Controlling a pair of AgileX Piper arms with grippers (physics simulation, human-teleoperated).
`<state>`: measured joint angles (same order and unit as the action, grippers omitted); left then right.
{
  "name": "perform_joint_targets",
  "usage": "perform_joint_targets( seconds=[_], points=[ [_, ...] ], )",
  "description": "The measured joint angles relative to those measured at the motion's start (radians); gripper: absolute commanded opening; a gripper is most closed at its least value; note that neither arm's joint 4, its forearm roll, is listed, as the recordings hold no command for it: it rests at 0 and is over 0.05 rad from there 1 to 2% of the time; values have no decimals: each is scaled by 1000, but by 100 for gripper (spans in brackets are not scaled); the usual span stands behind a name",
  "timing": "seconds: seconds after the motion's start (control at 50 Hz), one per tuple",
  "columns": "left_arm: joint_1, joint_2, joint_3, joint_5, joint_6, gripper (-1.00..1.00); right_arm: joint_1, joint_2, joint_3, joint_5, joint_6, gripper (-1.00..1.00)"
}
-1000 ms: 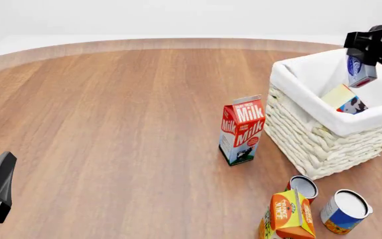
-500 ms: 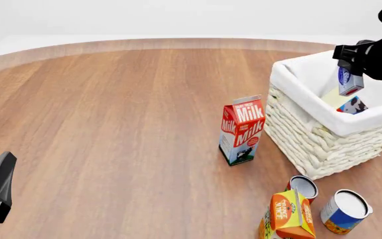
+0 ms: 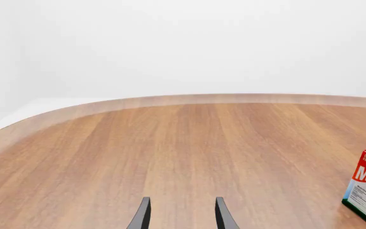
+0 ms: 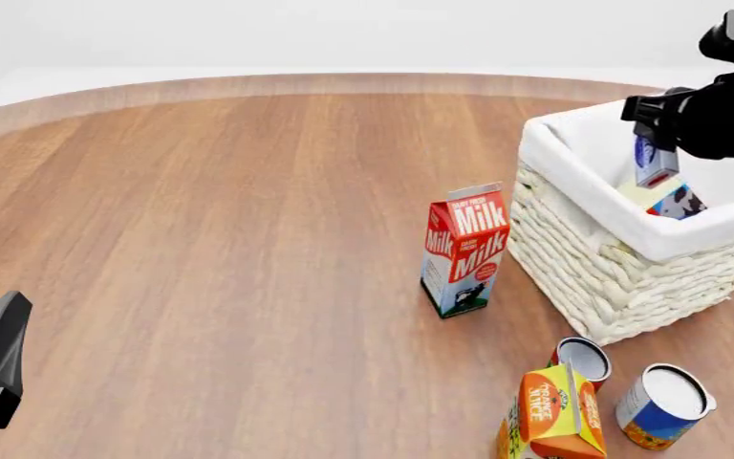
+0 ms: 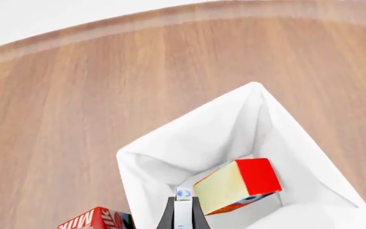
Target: Pick up the cream cheese box and the butter, and put them in the basket.
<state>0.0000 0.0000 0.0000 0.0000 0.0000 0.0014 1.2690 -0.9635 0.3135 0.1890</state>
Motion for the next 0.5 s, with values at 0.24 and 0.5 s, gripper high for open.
perform_joint_targets(
  seconds=[0.24, 0.5],
  points=[
    [0, 0, 0, 0, 0, 100, -3, 31, 19, -32, 5, -100],
    [0, 0, 0, 0, 0, 100, -5, 58, 35, -58, 9, -100]
  ],
)
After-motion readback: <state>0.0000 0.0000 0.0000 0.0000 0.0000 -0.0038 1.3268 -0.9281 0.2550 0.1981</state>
